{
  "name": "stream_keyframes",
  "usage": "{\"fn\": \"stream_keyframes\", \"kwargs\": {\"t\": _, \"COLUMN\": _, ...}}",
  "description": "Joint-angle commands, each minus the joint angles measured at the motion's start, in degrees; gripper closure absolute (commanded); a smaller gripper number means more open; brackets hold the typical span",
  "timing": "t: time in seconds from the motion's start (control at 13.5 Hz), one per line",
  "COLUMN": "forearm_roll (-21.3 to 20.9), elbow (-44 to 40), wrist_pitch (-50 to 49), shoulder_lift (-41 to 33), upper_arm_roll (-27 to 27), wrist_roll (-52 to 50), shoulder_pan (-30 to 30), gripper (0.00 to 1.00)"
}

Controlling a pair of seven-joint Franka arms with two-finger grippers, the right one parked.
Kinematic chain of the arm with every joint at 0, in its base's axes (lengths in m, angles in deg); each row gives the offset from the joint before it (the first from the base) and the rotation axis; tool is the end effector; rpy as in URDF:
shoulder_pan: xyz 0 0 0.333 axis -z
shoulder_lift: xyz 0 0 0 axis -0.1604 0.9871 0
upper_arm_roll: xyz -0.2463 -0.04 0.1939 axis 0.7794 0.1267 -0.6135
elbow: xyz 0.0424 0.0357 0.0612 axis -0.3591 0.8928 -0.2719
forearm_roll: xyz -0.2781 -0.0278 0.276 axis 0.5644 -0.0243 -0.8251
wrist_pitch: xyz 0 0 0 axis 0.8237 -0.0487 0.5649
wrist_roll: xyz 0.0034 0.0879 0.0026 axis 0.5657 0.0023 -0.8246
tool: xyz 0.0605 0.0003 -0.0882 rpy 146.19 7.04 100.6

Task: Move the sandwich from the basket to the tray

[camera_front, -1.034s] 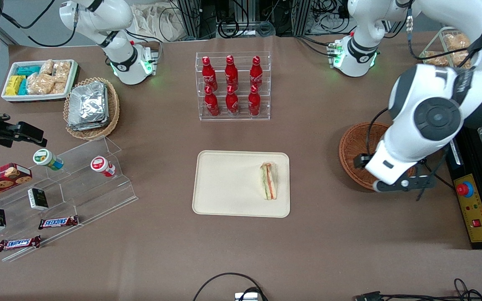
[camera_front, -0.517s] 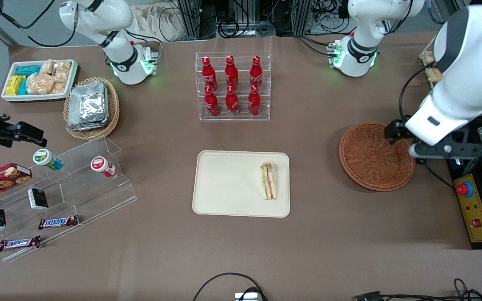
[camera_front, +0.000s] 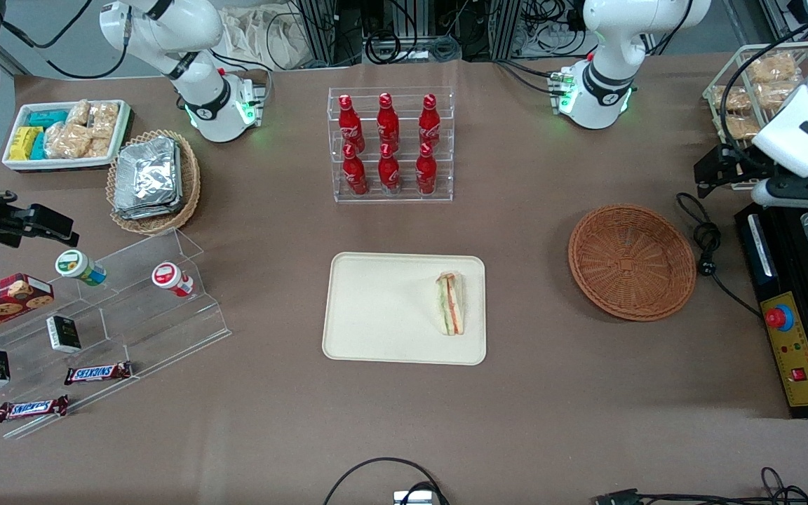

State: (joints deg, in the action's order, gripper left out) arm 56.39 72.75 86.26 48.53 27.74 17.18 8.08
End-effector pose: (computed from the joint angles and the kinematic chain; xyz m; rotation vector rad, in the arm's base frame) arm 0.5283 -0.0542 0.6378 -3.0541 0.2132 0.0162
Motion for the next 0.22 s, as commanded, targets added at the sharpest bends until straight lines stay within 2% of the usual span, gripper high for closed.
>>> {"fn": "stream_keyframes", "kwargs": {"t": 0.0, "forearm_roll": 0.92, "elbow": 1.53, "wrist_pitch": -1.39, "shoulder_lift": -1.48, "upper_arm_roll": 0.75, "wrist_roll": 0.68, "shoulder_pan": -0.96, "gripper": 0.0}}
{"fn": "stream_keyframes", "kwargs": {"t": 0.15, "forearm_roll": 0.92, "elbow": 0.74, "wrist_pitch": -2.79, "shoulder_lift": -0.69, "upper_arm_roll": 0.92, "wrist_roll": 0.51, "shoulder_pan": -0.96, "gripper": 0.0}}
